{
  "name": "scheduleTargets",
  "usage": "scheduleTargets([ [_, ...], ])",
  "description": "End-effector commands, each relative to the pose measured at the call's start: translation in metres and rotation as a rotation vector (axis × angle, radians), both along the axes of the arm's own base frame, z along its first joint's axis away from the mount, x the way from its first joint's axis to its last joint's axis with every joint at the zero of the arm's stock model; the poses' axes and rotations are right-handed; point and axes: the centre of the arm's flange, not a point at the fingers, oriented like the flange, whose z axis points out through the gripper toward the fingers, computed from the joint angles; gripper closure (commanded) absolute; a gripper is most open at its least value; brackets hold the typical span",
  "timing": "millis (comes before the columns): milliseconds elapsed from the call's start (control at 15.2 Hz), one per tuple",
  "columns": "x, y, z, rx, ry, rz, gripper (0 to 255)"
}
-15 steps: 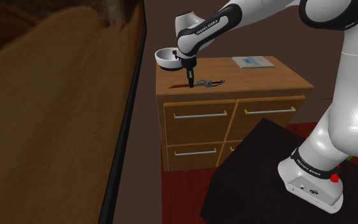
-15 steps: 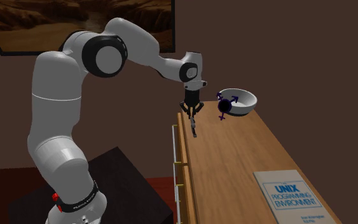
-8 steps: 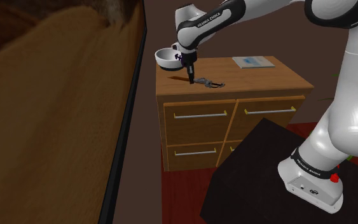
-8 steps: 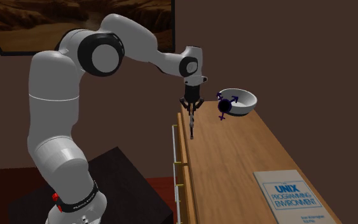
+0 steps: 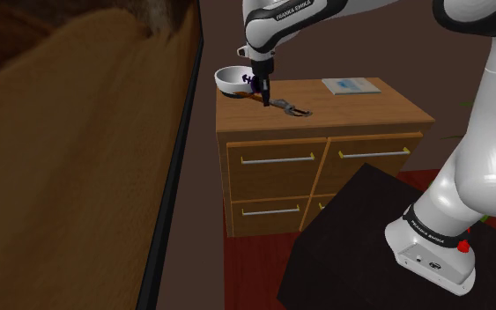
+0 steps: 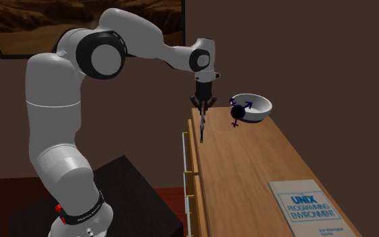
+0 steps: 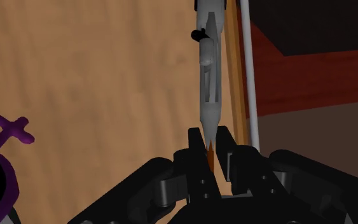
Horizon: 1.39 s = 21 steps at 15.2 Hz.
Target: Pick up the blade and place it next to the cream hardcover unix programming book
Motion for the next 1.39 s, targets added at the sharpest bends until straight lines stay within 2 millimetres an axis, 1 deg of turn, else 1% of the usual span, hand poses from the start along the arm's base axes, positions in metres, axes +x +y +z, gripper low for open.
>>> scheduleTargets([
  [0,0.001,-0.001,0.011,0.000,0.001,0.000,255],
  [462,0.001,-0.001,0.048,0.000,0.001,0.000,255],
  [528,0.001,-0.001,0.049,0.000,0.001,0.000,255],
  [1320,0.031,-0.156,0.035,0.000,0.001,0.000,255],
])
